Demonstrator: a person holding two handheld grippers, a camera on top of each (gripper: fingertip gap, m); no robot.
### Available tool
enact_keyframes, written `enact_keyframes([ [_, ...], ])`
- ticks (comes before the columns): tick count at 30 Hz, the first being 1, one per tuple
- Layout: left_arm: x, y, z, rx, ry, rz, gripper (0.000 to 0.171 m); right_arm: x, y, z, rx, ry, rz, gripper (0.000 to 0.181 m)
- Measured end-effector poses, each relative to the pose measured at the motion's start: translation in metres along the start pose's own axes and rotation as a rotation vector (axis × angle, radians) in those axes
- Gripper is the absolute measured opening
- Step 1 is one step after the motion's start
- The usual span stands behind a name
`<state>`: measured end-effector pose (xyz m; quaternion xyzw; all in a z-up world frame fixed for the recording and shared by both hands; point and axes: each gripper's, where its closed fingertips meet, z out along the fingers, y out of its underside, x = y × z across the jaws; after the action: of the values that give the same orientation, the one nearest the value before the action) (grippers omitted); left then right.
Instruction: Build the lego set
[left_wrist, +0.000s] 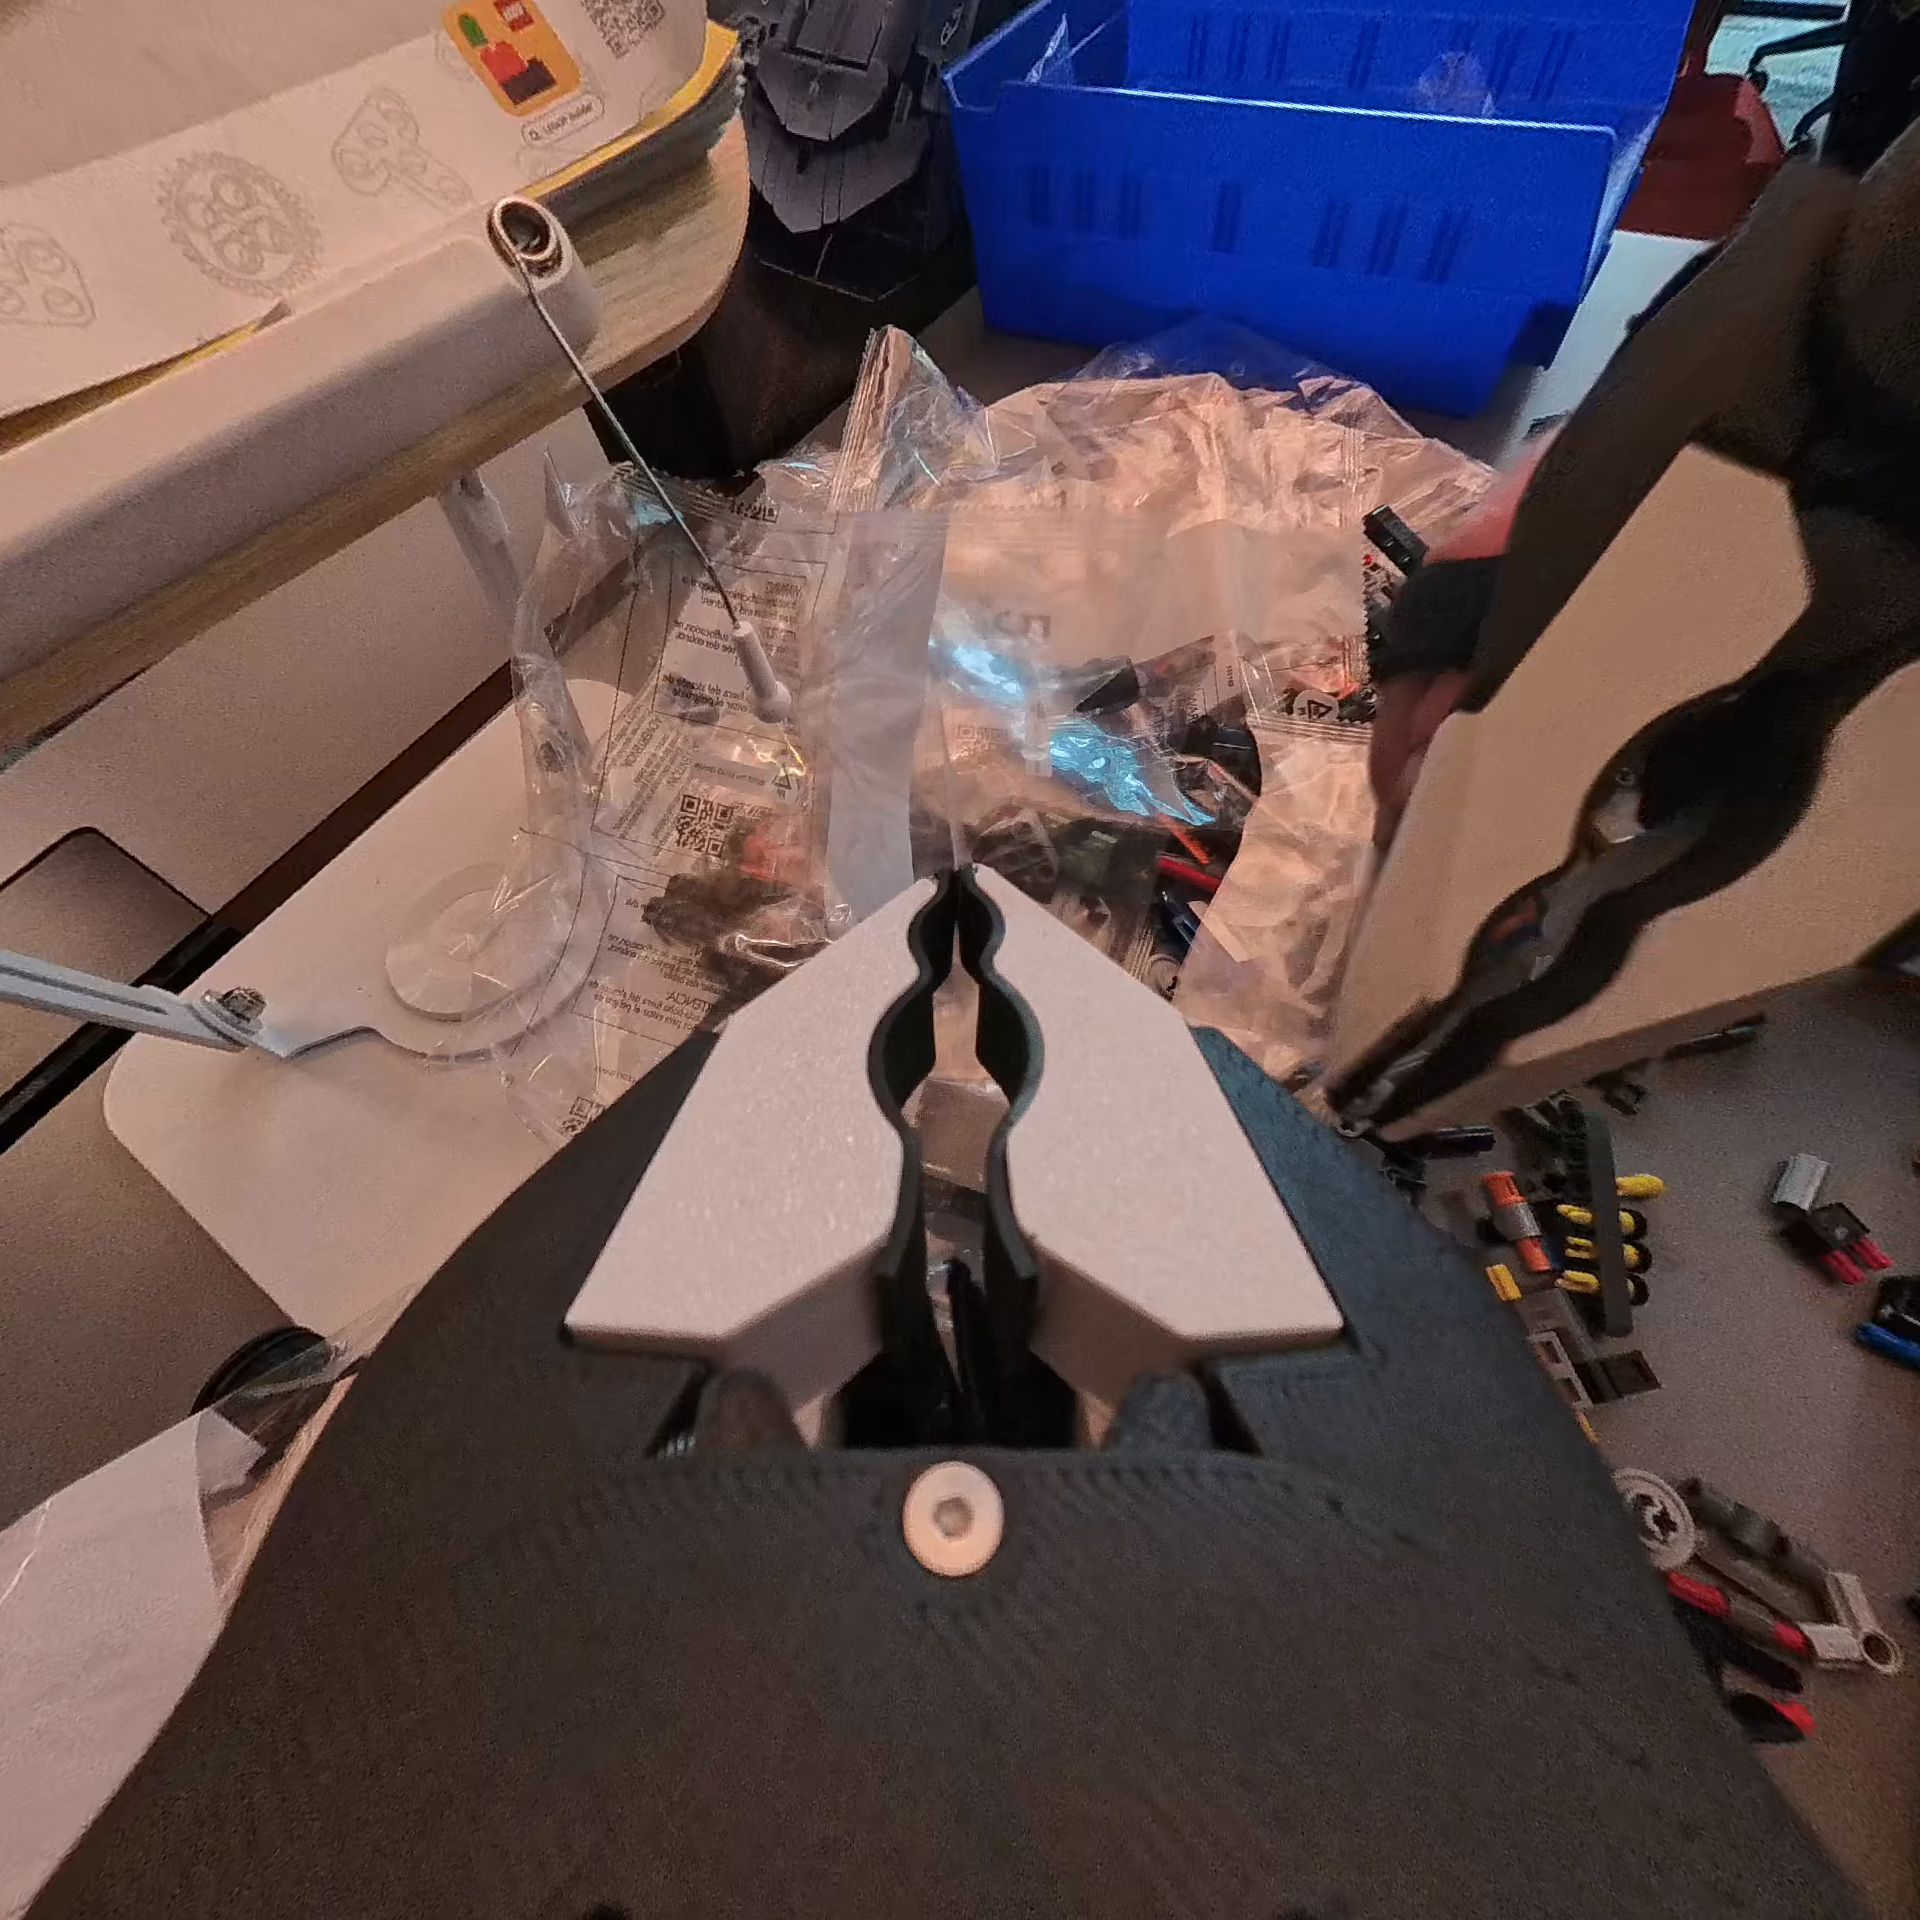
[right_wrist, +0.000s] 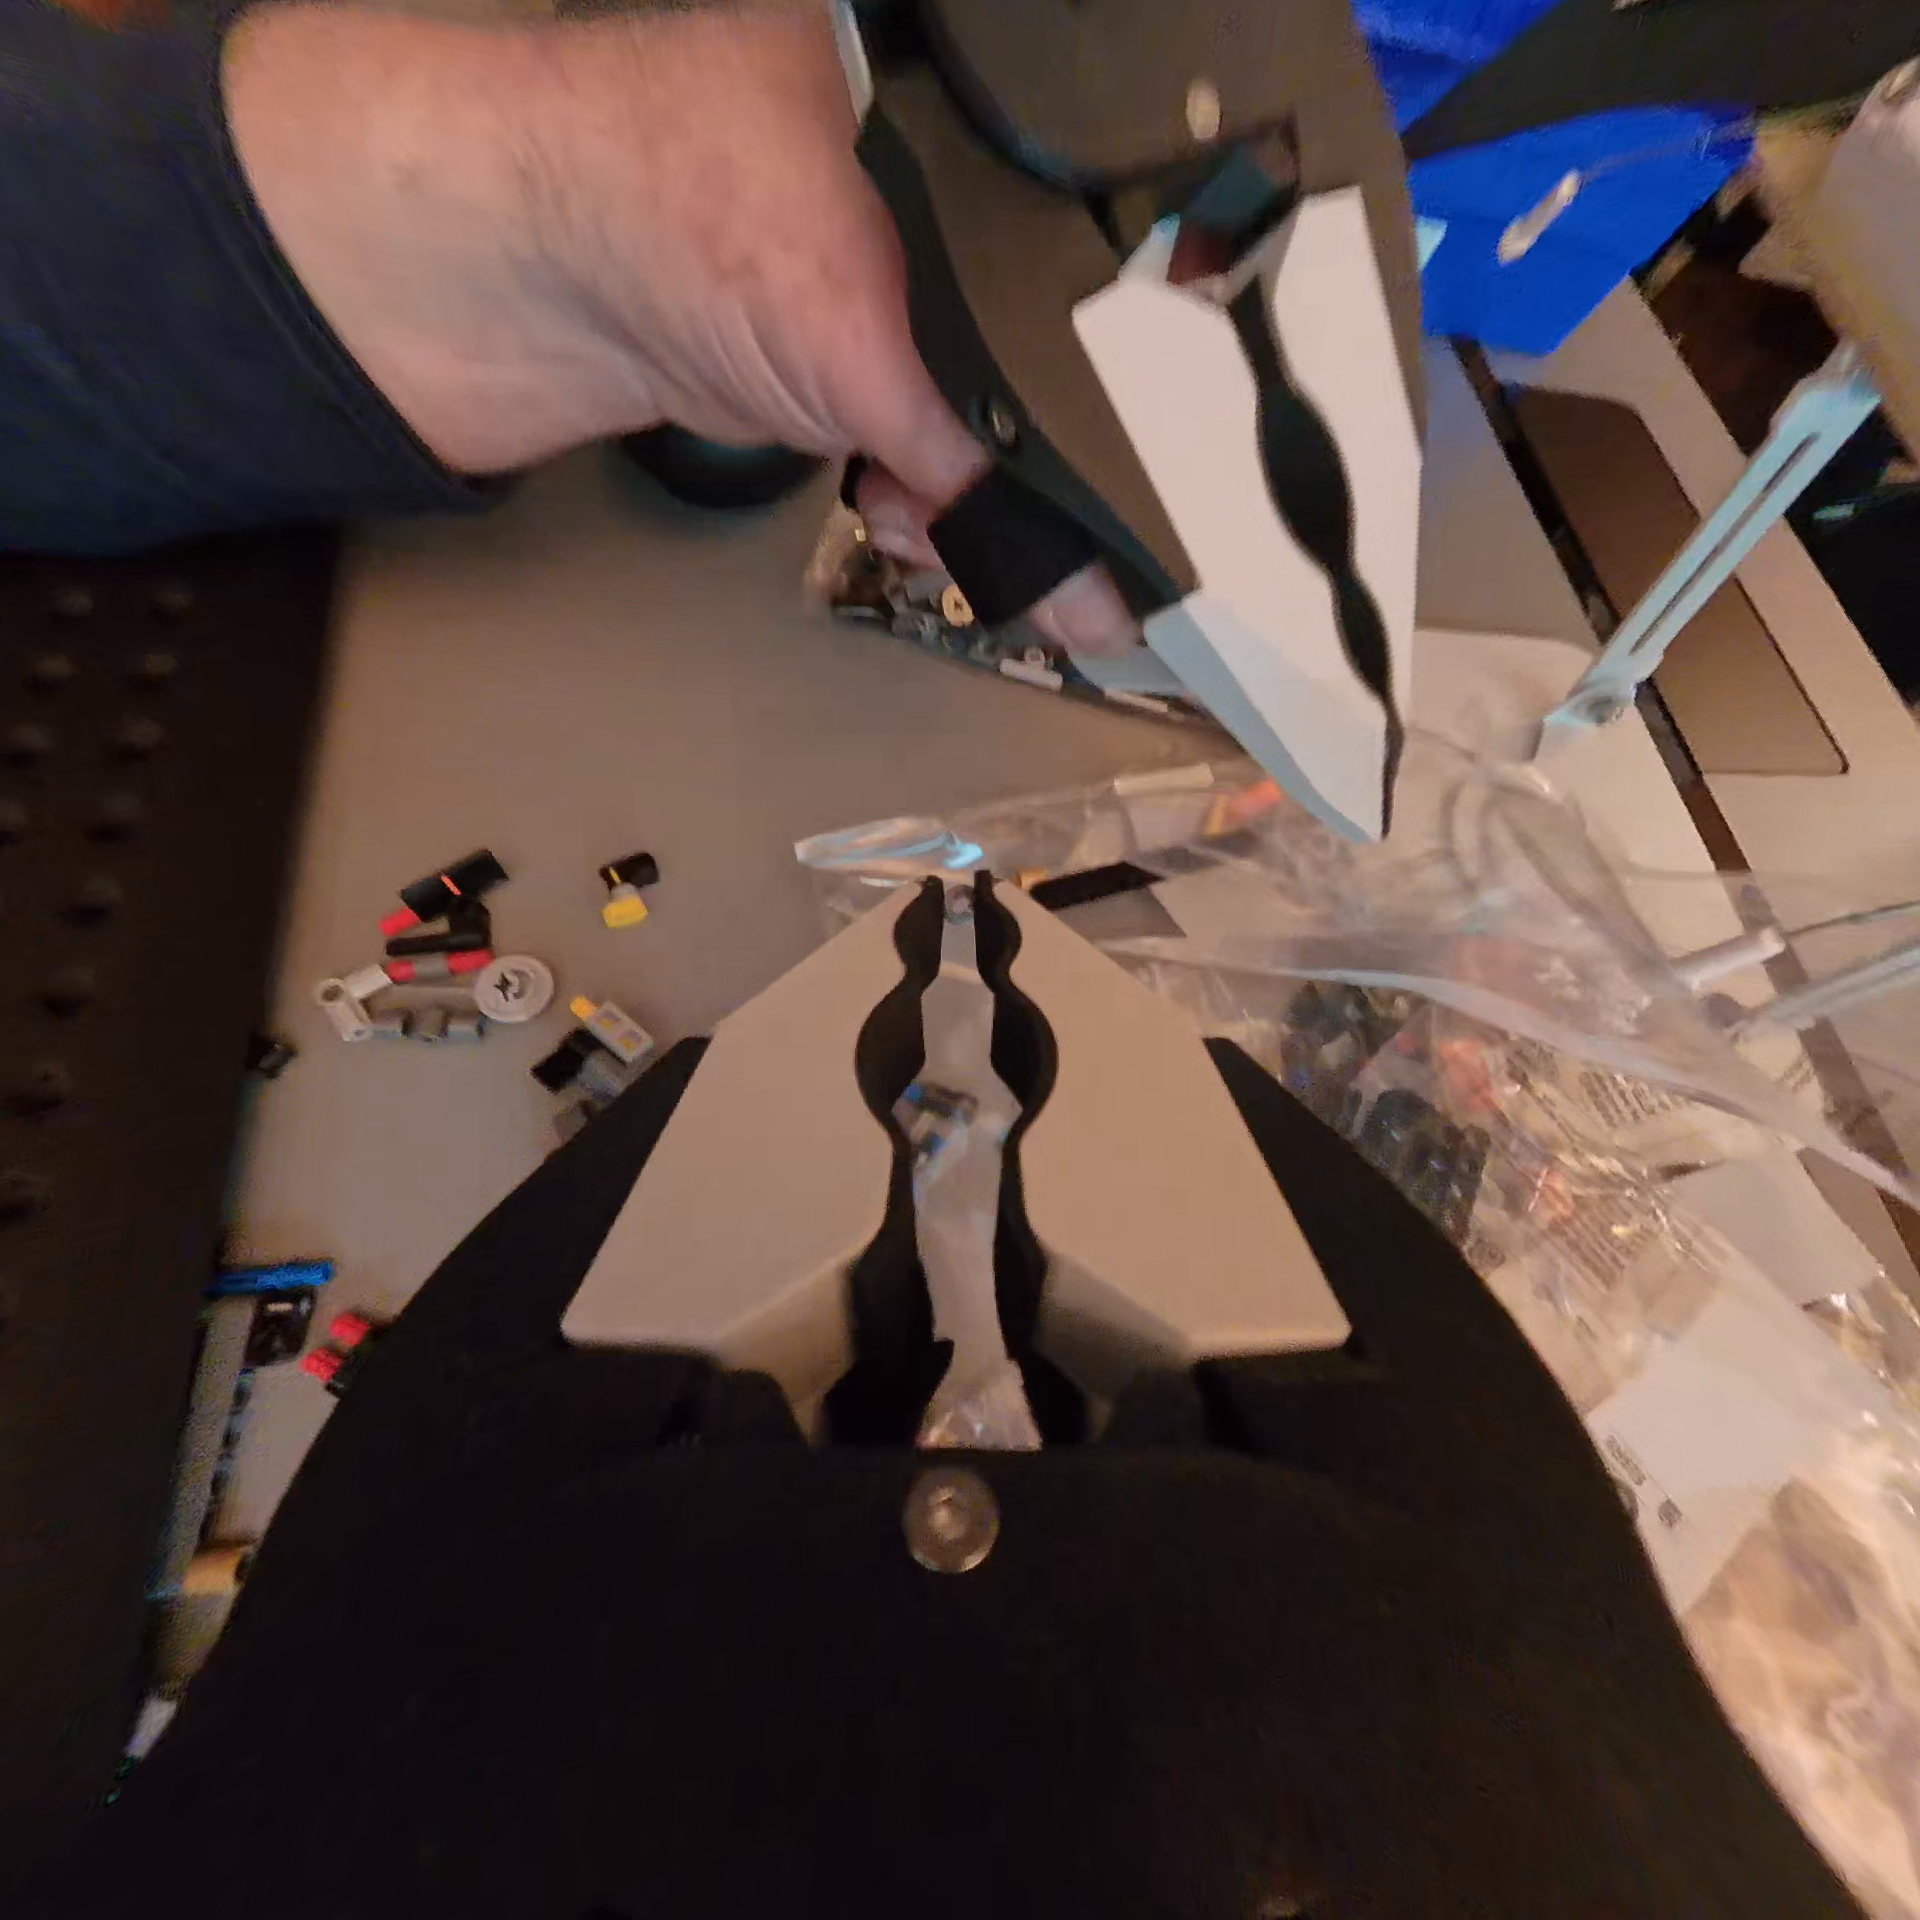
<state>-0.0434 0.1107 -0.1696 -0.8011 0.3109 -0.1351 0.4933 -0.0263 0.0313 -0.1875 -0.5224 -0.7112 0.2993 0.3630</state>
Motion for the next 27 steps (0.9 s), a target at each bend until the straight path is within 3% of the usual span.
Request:
enact_keyframes([
  [4,0.001,-0.001,-0.001,0.001,-0.001,0.005,0.000,0.017,0.022,0.012,-0.105,0.083,0.011,0.003],
  [8,0.001,-0.001,-0.001,0.001,-0.001,0.005,0.000,0.041,0.036,0.018,-0.175,0.213,0.014,0.026],
  [17,-0.001,0.000,-0.001,0.001,-0.001,0.001,0.000,0.045,0.026,-0.002,-0.084,0.207,0.063,0.011],
  [21,0.000,0.001,0.001,-0.004,0.001,0.000,0.000,0.047,0.030,0.007,-0.100,0.211,0.052,0.000],
  [27,0.000,0.003,0.003,-0.012,0.000,0.005,0.000,0.064,0.045,0.022,-0.160,0.287,0.094,0.004],
])
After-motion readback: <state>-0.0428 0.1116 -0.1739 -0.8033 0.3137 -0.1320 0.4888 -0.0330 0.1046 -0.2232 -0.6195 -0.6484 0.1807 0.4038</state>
